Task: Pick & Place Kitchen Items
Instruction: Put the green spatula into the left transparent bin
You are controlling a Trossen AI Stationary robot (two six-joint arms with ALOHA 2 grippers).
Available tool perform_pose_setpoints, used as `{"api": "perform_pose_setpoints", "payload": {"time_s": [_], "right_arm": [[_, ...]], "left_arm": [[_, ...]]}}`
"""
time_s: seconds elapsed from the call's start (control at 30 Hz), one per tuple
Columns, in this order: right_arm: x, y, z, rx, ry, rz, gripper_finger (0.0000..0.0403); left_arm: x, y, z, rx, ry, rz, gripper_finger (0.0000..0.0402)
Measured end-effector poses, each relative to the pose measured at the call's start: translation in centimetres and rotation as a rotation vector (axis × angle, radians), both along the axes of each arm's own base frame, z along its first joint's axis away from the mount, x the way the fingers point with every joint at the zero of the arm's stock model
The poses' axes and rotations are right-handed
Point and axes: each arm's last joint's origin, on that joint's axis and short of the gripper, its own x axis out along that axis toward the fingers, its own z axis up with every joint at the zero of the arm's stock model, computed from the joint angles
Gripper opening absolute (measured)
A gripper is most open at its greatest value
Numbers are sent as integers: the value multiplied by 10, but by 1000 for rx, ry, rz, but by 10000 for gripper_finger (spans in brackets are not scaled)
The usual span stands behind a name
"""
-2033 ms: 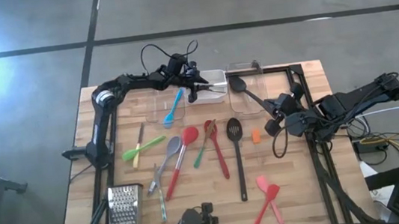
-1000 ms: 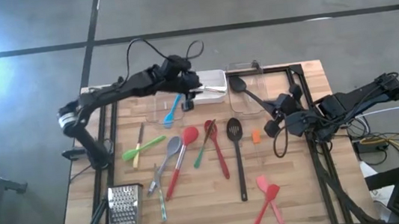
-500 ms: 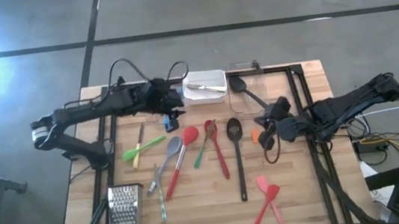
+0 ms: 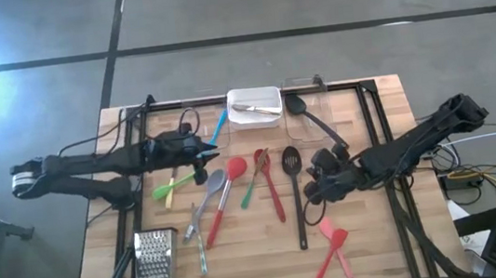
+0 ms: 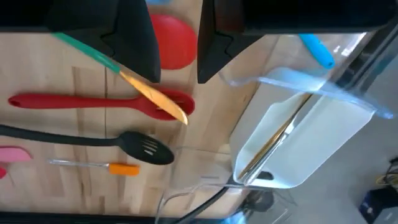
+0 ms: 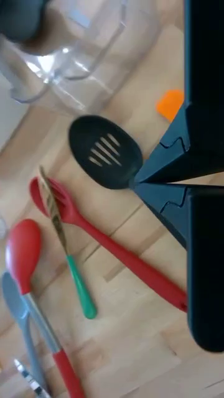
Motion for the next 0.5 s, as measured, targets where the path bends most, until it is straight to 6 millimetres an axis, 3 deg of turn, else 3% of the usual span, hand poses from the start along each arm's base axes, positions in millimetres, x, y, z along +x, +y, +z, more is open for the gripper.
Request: {"api": "perform_pose_setpoints", "payload": {"time_s": [0.2, 0.5], "right_arm": [[5, 8, -7, 34, -5, 0, 9], [2, 7, 3, 0, -16, 57, 9]], "left_arm": [[-21, -6, -6, 35, 34, -48, 97], [-49, -10, -19, -121, 316, 26, 101]]}}
